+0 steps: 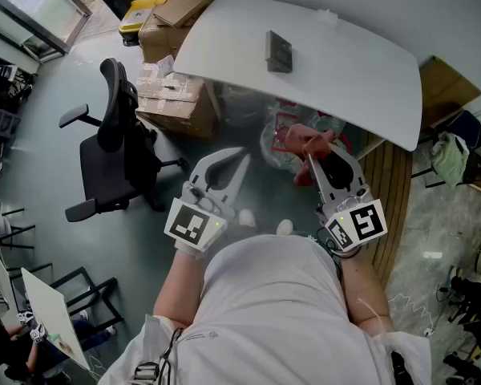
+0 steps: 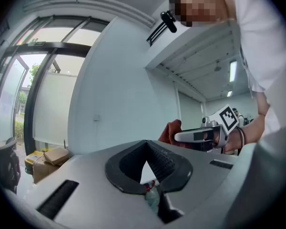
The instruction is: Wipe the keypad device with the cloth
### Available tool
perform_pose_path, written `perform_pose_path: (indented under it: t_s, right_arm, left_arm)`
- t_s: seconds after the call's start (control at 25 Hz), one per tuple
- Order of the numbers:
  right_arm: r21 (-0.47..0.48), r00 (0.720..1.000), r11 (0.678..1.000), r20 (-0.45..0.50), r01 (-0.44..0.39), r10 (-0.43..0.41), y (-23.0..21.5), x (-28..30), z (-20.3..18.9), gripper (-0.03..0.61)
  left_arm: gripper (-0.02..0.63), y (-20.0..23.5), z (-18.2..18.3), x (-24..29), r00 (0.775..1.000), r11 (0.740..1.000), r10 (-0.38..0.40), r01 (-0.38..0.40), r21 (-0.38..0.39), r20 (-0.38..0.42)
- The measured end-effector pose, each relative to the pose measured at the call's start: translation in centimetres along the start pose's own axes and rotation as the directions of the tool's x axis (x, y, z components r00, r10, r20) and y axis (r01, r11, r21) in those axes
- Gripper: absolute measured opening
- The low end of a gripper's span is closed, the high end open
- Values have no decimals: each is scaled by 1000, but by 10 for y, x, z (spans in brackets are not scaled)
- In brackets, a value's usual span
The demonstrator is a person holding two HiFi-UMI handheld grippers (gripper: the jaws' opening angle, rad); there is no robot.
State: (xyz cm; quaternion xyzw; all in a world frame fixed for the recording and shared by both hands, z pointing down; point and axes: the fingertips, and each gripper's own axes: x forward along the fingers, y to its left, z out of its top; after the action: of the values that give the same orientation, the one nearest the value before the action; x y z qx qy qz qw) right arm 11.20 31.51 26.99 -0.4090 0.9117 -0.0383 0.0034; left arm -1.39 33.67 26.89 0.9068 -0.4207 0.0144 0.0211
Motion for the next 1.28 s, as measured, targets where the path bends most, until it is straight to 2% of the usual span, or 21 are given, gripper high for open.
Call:
perform_pose_path:
  t_s: [0.28,0.4,0.52,0.72,1.0,1.28]
  right_arm:
    - [-7,1000,1000,-23,21,-21,16,26,-9,89]
    - [20,999,999,-19,44,-44,20,39,-12,91]
    - [66,997,995,-9,72,-71,18,49,-15,91]
    - [51,992,991,-39,125,-123,8,64,-23,91]
    - [52,989,989,-56,137,-134,-32,101,-23,91]
    - [69,996,996,-68,55,-50,-88,148,-22,91]
  left_arm:
    - [11,30,-7,-16,1000,1000,-2,2,-1,-3]
    - [11,46,-11,-23,1000,1000,-11,11,0,-3]
    - [11,63,-19,-29,1000,1000,-19,19,-14,-10]
    - [11,91,-35,-32,999,999,-19,18,-39,-32]
    - [11,118,-45,0,998,999,-8,5,-51,-60]
    - [11,144,-40,58,996,998,42,-45,-33,-82]
